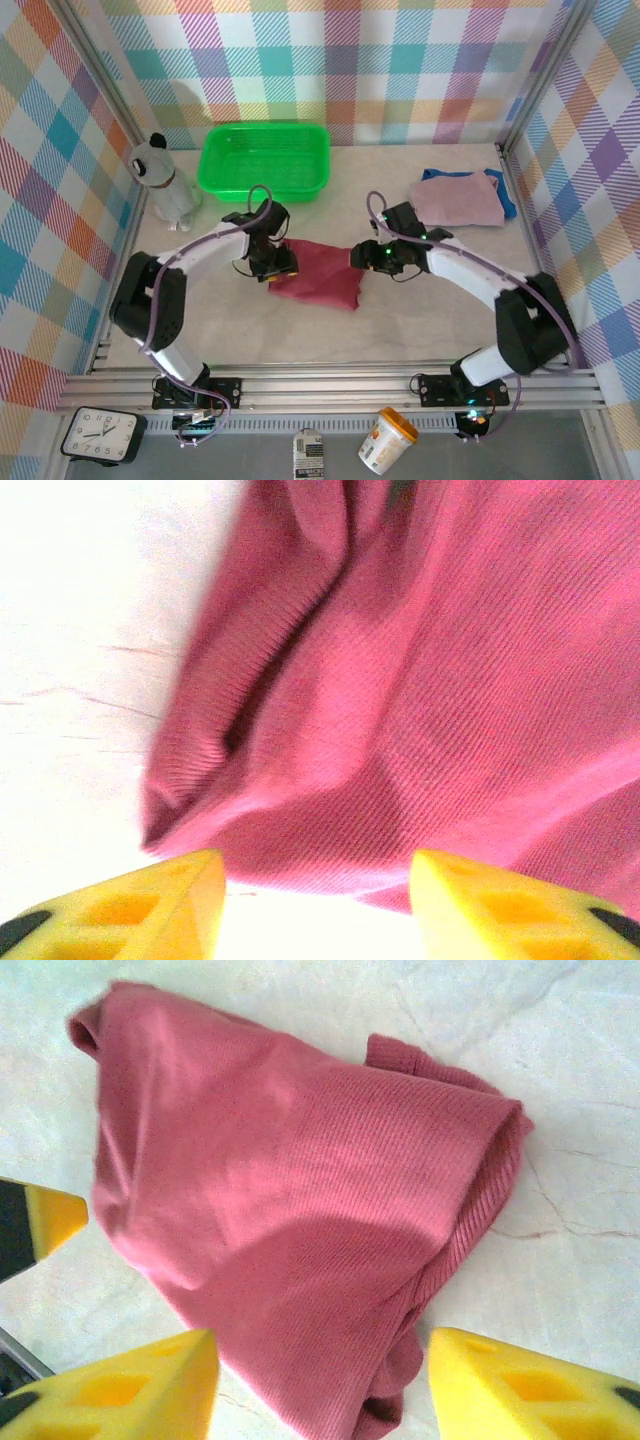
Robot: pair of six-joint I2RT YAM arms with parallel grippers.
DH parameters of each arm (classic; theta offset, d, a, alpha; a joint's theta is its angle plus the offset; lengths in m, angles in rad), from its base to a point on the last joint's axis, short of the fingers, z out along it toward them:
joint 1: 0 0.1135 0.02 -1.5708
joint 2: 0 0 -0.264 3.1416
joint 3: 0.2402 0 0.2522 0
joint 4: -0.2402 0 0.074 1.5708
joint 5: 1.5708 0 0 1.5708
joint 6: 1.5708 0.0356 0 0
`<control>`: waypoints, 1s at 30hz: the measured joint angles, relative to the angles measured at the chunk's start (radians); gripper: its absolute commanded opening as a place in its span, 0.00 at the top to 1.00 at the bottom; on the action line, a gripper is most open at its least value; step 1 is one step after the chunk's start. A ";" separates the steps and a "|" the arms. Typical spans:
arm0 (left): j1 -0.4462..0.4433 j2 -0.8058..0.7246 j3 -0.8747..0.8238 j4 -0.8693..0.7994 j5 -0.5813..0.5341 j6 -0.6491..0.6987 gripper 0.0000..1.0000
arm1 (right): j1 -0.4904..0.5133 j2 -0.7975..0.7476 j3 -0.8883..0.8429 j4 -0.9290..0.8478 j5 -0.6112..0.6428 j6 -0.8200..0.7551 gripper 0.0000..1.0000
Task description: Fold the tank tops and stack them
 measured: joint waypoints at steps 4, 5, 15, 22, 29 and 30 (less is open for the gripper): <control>0.034 -0.073 0.000 0.031 -0.046 0.004 0.37 | 0.005 0.018 -0.043 0.026 0.000 0.046 0.37; 0.045 -0.073 0.000 0.046 -0.050 0.015 0.37 | 0.011 0.050 -0.043 0.039 0.010 0.053 0.37; 0.071 0.170 0.069 0.135 0.005 0.158 0.40 | 0.097 0.196 0.013 0.069 0.108 0.064 0.39; 0.070 0.268 0.110 0.161 0.043 0.201 0.49 | 0.132 0.246 0.042 0.073 0.165 0.050 0.42; 0.043 0.297 0.143 0.163 0.047 0.203 0.72 | 0.188 0.339 0.131 0.040 0.245 0.006 0.50; 0.039 0.301 0.145 0.164 0.047 0.204 0.77 | 0.195 0.348 0.145 0.023 0.265 -0.003 0.53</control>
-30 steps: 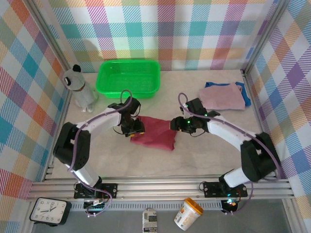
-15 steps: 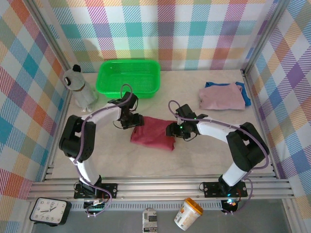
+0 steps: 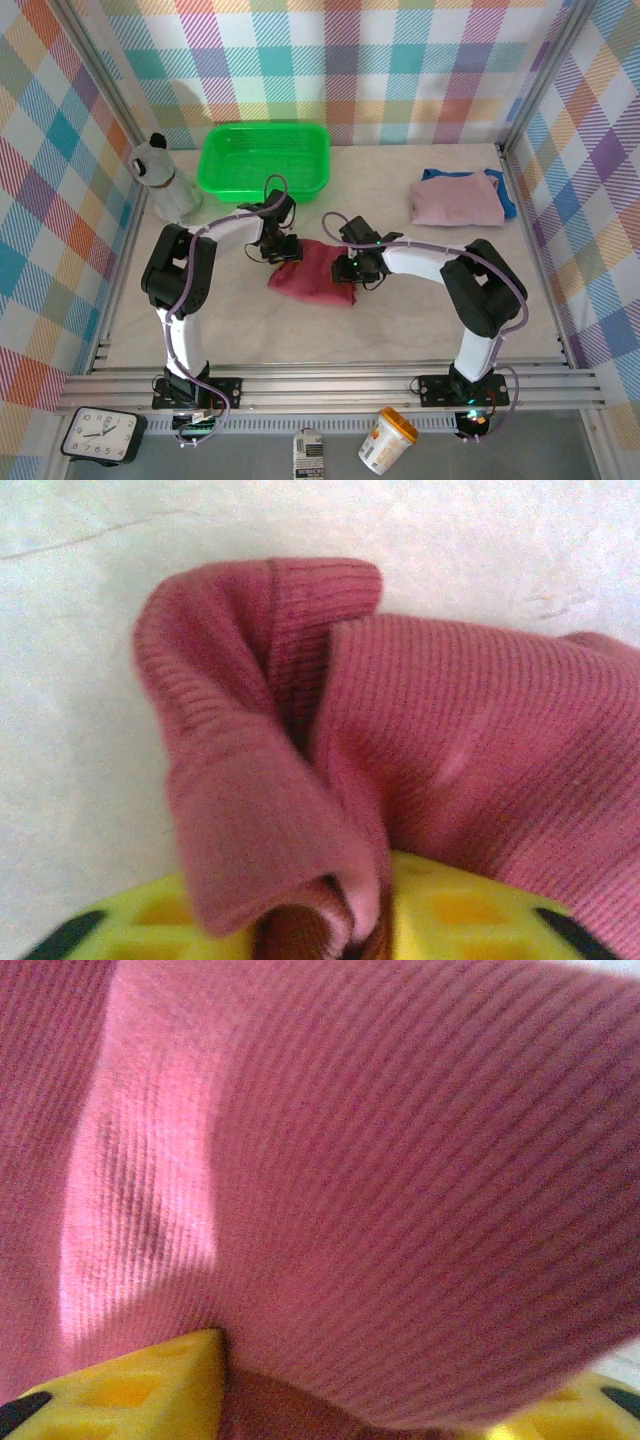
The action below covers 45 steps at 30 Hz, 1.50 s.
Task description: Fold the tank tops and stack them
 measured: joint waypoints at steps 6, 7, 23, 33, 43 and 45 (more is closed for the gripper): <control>-0.002 0.012 0.018 -0.003 0.017 0.003 1.00 | 0.011 0.013 0.022 -0.032 0.037 -0.034 0.81; -0.002 0.013 0.020 -0.004 0.019 0.006 1.00 | 0.011 0.012 0.022 -0.031 0.039 -0.035 0.85; -0.132 0.013 0.203 -0.098 0.011 -0.056 1.00 | -0.218 -0.296 -0.007 -0.089 0.063 -0.176 1.00; -0.192 0.136 0.577 -0.039 -0.021 -0.101 1.00 | -0.456 -0.321 0.129 -0.148 0.072 -0.374 1.00; -0.252 0.447 0.947 0.087 -0.017 -0.151 1.00 | -0.663 -0.294 0.264 -0.150 0.136 -0.576 1.00; -0.263 0.526 1.057 0.106 -0.009 -0.157 1.00 | -0.700 -0.266 0.291 -0.149 0.148 -0.608 1.00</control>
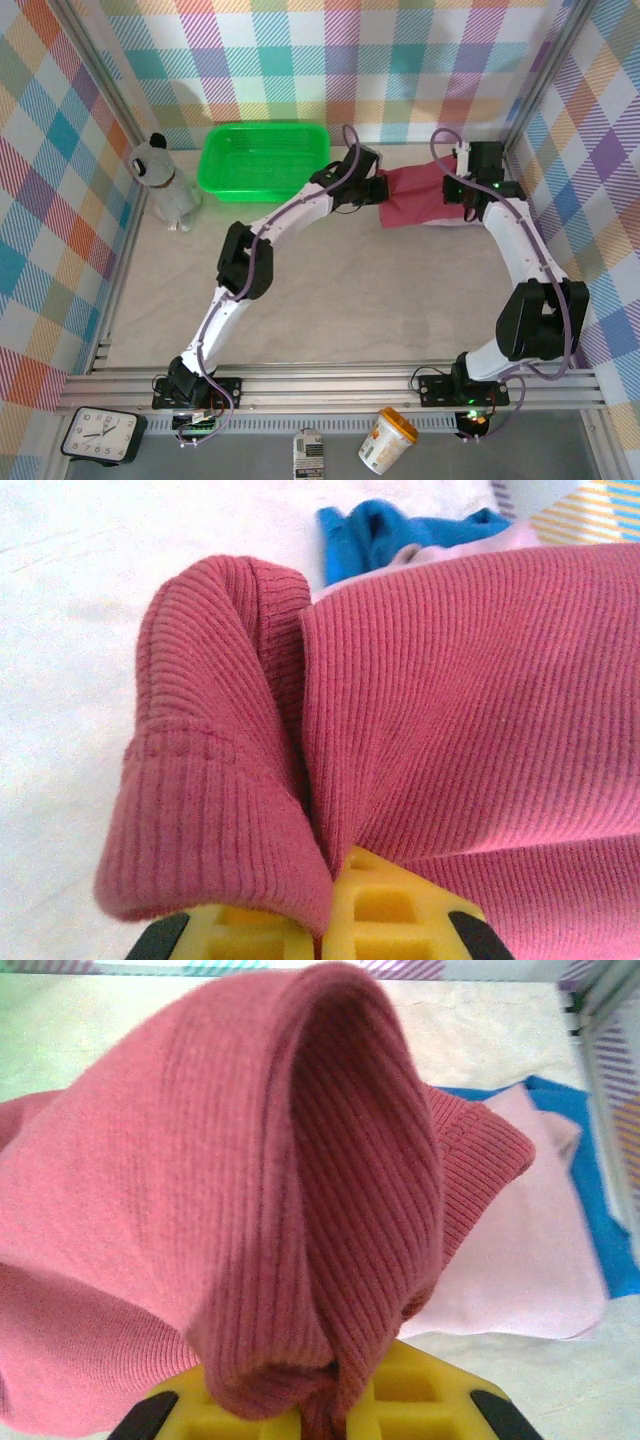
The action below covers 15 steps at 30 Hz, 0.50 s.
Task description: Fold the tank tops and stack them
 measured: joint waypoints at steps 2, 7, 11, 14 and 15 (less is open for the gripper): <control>-0.008 0.065 0.085 0.018 0.010 0.001 1.00 | -0.032 0.028 0.019 0.001 0.008 -0.023 1.00; -0.012 0.243 0.315 0.051 0.057 0.001 1.00 | -0.095 0.117 0.068 0.008 0.032 -0.069 0.99; -0.013 0.315 0.362 0.061 0.071 0.004 0.97 | -0.124 0.174 0.078 0.009 0.042 -0.090 0.99; -0.013 0.349 0.362 0.083 0.080 0.003 0.87 | -0.143 0.226 0.105 0.010 0.054 -0.108 0.99; -0.013 0.358 0.362 0.094 0.081 0.003 0.81 | -0.150 0.245 0.113 0.018 0.060 -0.112 0.99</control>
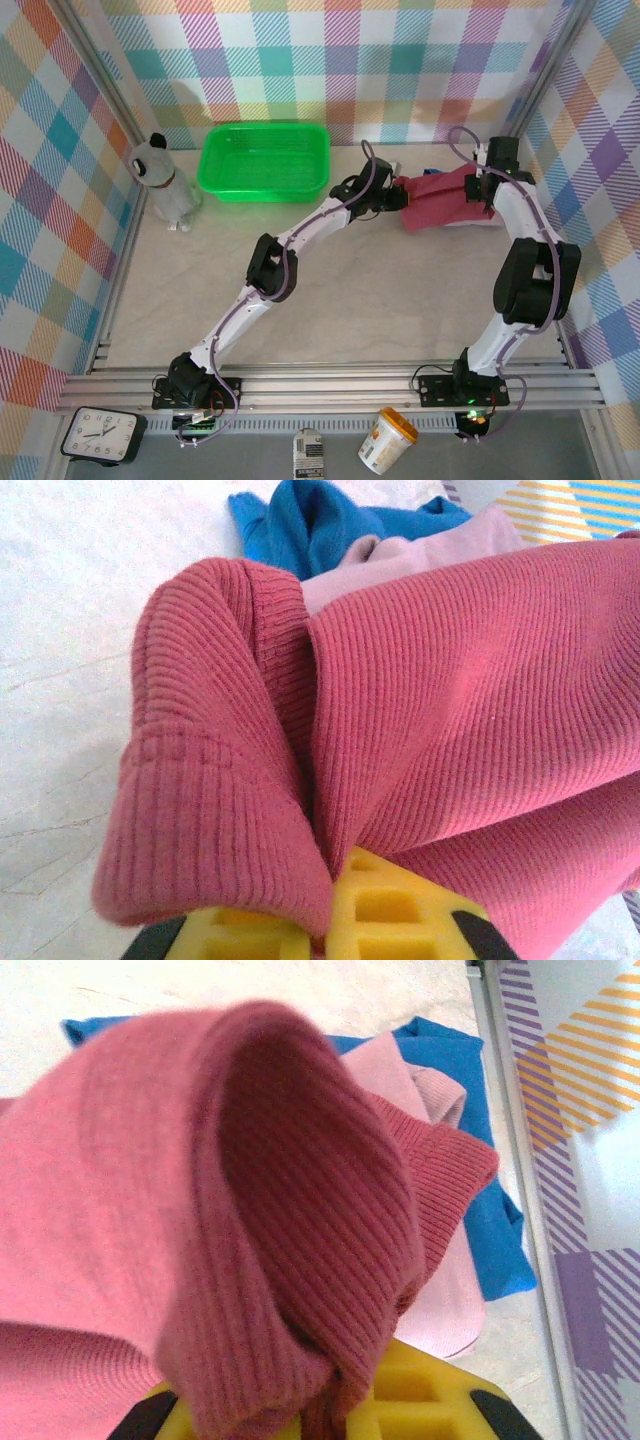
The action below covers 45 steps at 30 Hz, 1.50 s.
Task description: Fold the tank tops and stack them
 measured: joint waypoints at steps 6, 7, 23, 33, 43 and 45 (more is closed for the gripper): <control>0.005 0.018 0.000 0.038 -0.025 0.006 0.55 | -0.037 0.094 0.044 0.016 0.020 -0.007 0.99; 0.007 0.018 0.000 0.040 -0.027 0.010 0.53 | -0.043 0.109 0.056 0.016 0.022 -0.007 0.99; 0.056 -0.014 0.002 -0.070 -0.015 0.031 0.42 | -0.087 0.198 0.179 -0.003 0.008 0.017 0.48; 0.043 -0.182 -0.020 -0.310 -0.017 0.107 0.39 | -0.087 -0.032 0.012 0.075 -0.319 0.171 0.29; 0.064 -0.918 -0.897 -0.343 -0.164 0.238 0.22 | 0.049 -0.307 -0.343 0.262 -0.589 0.272 0.01; 0.096 -1.091 -1.098 -0.316 -0.200 0.256 0.19 | 0.117 -0.309 -0.381 0.289 -0.574 0.274 0.01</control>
